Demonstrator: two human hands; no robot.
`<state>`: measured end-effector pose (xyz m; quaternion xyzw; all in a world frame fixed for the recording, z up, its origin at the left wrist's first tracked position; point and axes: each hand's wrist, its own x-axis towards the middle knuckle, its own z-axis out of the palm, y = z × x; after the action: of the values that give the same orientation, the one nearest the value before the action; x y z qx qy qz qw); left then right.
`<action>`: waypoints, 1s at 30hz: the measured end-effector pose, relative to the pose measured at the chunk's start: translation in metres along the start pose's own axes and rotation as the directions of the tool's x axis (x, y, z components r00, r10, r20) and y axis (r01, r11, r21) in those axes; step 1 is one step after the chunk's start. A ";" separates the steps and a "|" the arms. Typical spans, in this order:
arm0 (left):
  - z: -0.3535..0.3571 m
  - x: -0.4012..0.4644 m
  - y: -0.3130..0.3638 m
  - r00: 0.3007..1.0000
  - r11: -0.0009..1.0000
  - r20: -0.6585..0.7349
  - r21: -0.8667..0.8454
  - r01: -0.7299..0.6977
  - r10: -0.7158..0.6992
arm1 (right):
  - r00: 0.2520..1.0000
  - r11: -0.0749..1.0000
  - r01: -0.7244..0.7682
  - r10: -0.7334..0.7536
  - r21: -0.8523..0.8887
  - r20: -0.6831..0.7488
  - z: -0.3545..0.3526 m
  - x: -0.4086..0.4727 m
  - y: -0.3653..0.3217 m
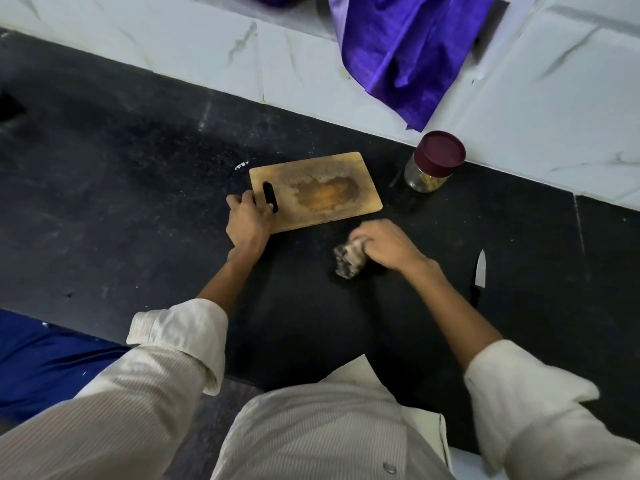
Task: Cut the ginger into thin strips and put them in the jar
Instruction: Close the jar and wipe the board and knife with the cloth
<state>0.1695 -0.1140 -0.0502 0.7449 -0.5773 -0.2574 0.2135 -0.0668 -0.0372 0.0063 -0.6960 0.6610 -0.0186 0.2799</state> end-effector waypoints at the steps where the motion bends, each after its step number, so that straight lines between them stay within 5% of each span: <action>1: 0.001 -0.008 0.003 0.999 0.999 -0.012 0.008 -0.032 0.032 | 0.997 0.998 0.057 -0.057 0.008 -0.050 0.002 0.009 -0.015; 4: 0.009 -0.032 0.017 0.987 0.988 -0.030 -0.008 -0.156 0.156 | 0.976 0.976 0.215 -0.216 -0.041 -0.024 0.023 0.033 -0.049; 9: 0.027 -0.060 0.033 0.938 0.939 0.052 -0.021 -0.342 0.343 | 0.972 0.956 0.229 -0.214 -0.181 0.102 0.034 0.012 -0.015; 13: 0.054 -0.081 0.048 0.781 0.841 0.331 -0.084 -0.535 0.530 | 0.995 0.987 0.036 -0.020 -0.157 0.102 0.019 -0.036 0.064; 17: 0.075 -0.092 0.075 0.671 0.830 0.593 0.008 -0.558 0.446 | 0.986 0.988 -0.155 0.153 0.015 0.066 -0.007 -0.039 0.096; 22: 0.083 -0.088 0.096 0.660 0.793 0.671 0.176 -0.583 0.337 | 0.930 0.990 -0.132 0.142 0.052 -0.339 -0.051 0.016 0.098; 26: 0.084 -0.088 0.097 0.676 0.798 0.666 0.199 -0.569 0.316 | 0.972 0.989 -0.125 0.105 -0.084 -0.211 -0.039 0.039 0.099; 30: 0.086 -0.092 0.090 0.708 0.789 0.627 0.233 -0.568 0.324 | 0.960 0.981 -0.148 0.110 -0.128 -0.259 -0.010 -0.003 0.103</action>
<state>0.0288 -0.0481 -0.0488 0.4971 -0.8204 -0.2742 -0.0682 -0.1650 -0.0352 -0.0272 -0.6620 0.7347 -0.0395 0.1430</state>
